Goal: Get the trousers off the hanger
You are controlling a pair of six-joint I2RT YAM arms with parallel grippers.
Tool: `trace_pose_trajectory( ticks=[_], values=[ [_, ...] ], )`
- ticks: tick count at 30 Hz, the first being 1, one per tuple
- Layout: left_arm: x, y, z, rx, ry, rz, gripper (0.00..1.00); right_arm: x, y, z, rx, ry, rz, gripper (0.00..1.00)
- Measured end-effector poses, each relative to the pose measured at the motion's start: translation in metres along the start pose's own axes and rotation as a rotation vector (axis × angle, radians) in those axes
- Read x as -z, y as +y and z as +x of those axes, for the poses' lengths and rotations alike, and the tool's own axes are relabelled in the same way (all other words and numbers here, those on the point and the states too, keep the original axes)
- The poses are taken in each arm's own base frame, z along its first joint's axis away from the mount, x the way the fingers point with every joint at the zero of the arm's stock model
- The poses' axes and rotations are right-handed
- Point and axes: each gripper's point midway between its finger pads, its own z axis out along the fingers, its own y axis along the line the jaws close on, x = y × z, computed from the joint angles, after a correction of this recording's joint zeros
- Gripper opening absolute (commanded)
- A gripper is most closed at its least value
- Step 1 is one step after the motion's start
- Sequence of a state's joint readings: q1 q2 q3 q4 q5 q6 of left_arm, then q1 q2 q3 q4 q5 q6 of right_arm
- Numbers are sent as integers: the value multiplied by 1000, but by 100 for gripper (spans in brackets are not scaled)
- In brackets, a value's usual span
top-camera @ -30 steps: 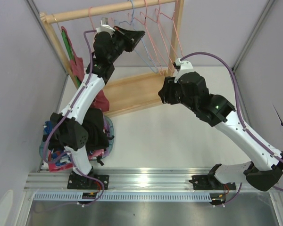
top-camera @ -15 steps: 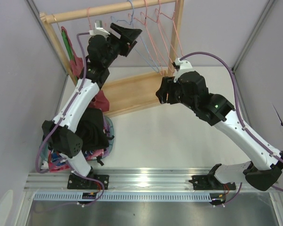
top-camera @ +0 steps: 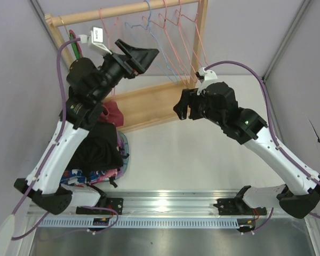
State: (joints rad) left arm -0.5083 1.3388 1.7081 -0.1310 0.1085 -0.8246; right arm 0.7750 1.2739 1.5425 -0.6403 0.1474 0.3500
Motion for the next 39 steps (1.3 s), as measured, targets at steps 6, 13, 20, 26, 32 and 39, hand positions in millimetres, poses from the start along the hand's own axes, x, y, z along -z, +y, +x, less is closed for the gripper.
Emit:
trace_pose_trajectory(
  ticks=[6,13,20,26,32,39],
  values=[
    [66,-9,25,-215,114,-6,100,13,11,17,-51,5,-87,75],
    [171,25,32,-373,162,-155,99,25,78,53,-33,54,-280,77],
    [255,68,13,-364,52,-421,96,7,122,102,-30,140,-361,79],
    [301,134,32,-293,38,-723,89,-26,111,165,-90,227,-260,78],
    [327,147,26,-279,-15,-809,92,-53,101,191,-141,250,-176,79],
    [313,128,23,-378,4,-662,100,-56,91,168,-191,193,-162,88]
  ],
)
